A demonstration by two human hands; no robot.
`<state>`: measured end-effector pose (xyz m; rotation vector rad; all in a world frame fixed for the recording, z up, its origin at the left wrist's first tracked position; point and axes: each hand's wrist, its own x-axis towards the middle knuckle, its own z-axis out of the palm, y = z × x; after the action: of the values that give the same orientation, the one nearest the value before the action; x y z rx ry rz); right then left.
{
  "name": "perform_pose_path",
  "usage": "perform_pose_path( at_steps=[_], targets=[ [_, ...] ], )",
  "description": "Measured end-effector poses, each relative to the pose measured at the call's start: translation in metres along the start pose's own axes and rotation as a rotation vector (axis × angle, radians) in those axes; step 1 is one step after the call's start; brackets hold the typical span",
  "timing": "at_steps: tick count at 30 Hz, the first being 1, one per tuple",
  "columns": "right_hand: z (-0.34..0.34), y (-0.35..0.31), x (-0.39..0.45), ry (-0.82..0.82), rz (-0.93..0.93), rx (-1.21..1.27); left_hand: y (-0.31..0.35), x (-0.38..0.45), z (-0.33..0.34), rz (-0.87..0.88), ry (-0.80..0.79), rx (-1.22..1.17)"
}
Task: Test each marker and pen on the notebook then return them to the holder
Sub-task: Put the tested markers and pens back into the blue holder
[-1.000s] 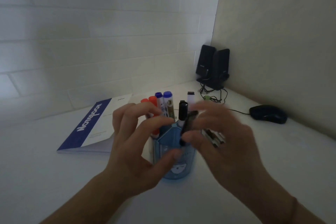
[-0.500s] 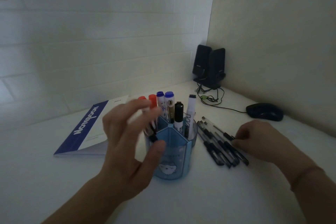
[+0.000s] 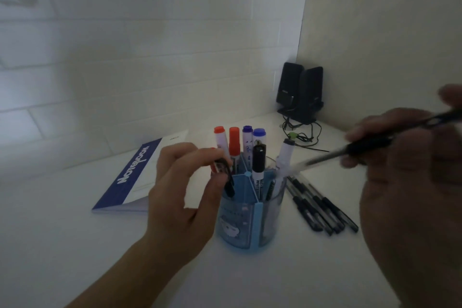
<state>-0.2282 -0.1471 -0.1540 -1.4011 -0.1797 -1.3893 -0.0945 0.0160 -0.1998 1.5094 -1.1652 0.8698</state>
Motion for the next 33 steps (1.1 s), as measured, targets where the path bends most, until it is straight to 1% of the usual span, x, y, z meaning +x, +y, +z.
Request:
perform_pose_path(
  at_steps=[1,2,4,5,6,7,9,10,11,12,14,15,16,17,18,19,20,21,24,27,30,31,33],
  targets=[
    [0.009,-0.003,-0.006,-0.02,-0.003,0.042,0.001,-0.001,0.001,-0.004,-0.004,-0.013],
    [0.017,-0.004,-0.011,-0.056,-0.044,0.056,0.001,-0.001,0.001,-0.005,-0.004,-0.014],
    [0.028,0.0,-0.019,-0.134,-0.119,0.0,0.002,-0.002,0.003,-0.004,0.003,-0.007],
    [0.03,0.001,-0.021,-0.172,-0.116,-0.048,0.002,-0.002,0.003,-0.003,0.008,-0.005],
    [0.03,0.003,-0.021,-0.22,-0.105,-0.12,0.002,-0.002,0.003,-0.005,0.01,-0.007],
    [0.029,0.005,-0.02,-0.279,-0.112,-0.247,0.002,-0.002,0.003,-0.008,0.009,-0.019],
    [0.026,0.008,-0.019,-0.416,-0.181,-0.556,0.001,-0.002,0.002,-0.012,-0.008,-0.074],
    [0.023,0.008,-0.017,-0.46,-0.226,-0.641,0.001,-0.002,0.001,-0.01,-0.022,-0.09],
    [0.019,0.008,-0.013,-0.465,-0.236,-0.667,0.0,-0.003,0.001,-0.009,-0.038,-0.086],
    [0.013,0.008,-0.008,-0.432,-0.2,-0.652,-0.001,-0.003,0.0,-0.01,-0.053,-0.062],
    [-0.004,0.009,0.006,-0.275,-0.027,-0.605,-0.002,-0.002,0.0,-0.022,-0.068,0.006],
    [-0.016,0.015,0.013,-0.24,0.089,-0.696,-0.002,-0.001,0.0,-0.03,-0.069,0.03],
    [-0.03,0.022,0.019,-0.296,0.223,-0.898,-0.002,0.0,0.001,-0.037,-0.068,0.046],
    [-0.043,0.03,0.022,-0.428,0.374,-1.131,-0.002,0.0,0.002,-0.046,-0.064,0.06],
    [-0.054,0.039,0.023,-0.593,0.522,-1.32,-0.002,0.0,0.003,-0.059,-0.055,0.074],
    [-0.062,0.046,0.022,-0.742,0.647,-1.421,-0.002,0.0,0.004,-0.07,-0.04,0.084],
    [-0.066,0.051,0.02,-0.838,0.741,-1.452,-0.002,0.0,0.005,-0.074,-0.025,0.084],
    [-0.067,0.055,0.019,-0.878,0.792,-1.447,-0.001,0.0,0.005,-0.074,-0.016,0.063],
    [-0.067,0.055,0.017,-0.883,0.824,-1.471,0.003,0.0,0.004,-0.076,-0.061,-0.043],
    [-0.067,0.054,0.016,-0.871,0.809,-1.494,0.004,0.001,0.002,-0.1,-0.139,0.03],
    [-0.064,0.056,0.01,-0.857,0.784,-1.463,0.002,0.002,0.002,-0.198,-0.132,0.073],
    [-0.063,0.055,0.011,-0.822,0.757,-1.445,0.002,0.003,0.001,-0.24,-0.121,0.074],
    [-0.063,0.051,0.018,-0.669,0.648,-1.367,0.002,0.001,0.001,-0.313,-0.122,0.063]
  ],
)
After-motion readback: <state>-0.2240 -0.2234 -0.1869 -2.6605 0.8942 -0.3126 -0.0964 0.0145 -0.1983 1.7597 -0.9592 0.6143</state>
